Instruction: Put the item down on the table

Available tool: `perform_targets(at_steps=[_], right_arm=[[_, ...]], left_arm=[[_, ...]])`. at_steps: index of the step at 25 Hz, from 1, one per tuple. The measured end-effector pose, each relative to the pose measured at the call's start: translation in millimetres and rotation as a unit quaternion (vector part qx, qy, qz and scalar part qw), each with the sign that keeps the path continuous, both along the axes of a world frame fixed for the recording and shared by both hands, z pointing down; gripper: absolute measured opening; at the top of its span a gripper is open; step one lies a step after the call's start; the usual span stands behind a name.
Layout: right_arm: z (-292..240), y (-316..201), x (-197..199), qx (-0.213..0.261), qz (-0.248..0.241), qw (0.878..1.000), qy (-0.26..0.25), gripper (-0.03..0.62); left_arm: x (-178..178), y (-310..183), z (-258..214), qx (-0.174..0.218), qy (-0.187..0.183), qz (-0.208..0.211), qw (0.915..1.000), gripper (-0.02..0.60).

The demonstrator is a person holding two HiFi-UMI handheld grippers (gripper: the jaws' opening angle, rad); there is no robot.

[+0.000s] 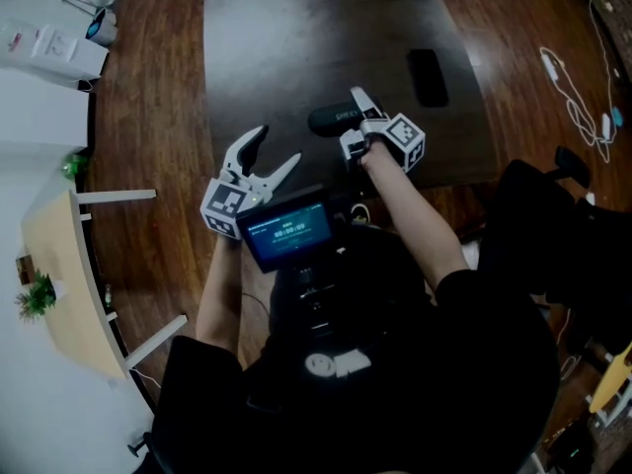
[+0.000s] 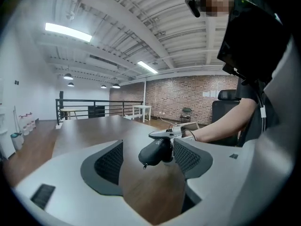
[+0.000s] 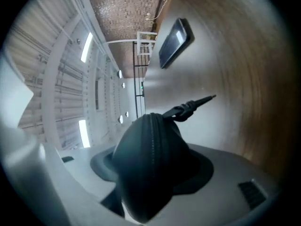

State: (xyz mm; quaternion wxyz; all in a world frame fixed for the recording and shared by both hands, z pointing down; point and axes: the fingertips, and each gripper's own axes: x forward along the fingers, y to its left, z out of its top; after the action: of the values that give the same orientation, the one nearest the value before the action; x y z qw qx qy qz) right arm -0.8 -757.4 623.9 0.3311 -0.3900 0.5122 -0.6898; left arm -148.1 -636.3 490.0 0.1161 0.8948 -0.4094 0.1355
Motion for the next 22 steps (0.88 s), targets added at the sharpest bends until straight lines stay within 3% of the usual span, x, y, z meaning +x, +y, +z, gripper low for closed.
perform_targets(at_steps=[7,12,16,20,22], right_arm=[[30,9,-7,-0.064,0.0,0.997,0.05,0.347],[39,19,-10,-0.081,-0.002,0.995,0.061,0.365],[45,24,-1,-0.092,0.019,0.994,0.048,0.44],[48,30,2,-0.092,0.018,0.994,0.052,0.447],[47,34,7,-0.092,0.018,0.993,0.067,0.485]], left_arm=[[-19,8,-5,0.002,0.02,-0.023,0.9995,0.334],[-27,12,-6,0.003,0.025,-0.029,0.9993,0.334],[-23,15,-4,-0.001,0.024,-0.026,0.9994,0.334],[-22,17,-6,0.001,0.026,-0.024,0.9994,0.334],[-22,17,-7,0.002,0.029,-0.024,0.9993,0.334]])
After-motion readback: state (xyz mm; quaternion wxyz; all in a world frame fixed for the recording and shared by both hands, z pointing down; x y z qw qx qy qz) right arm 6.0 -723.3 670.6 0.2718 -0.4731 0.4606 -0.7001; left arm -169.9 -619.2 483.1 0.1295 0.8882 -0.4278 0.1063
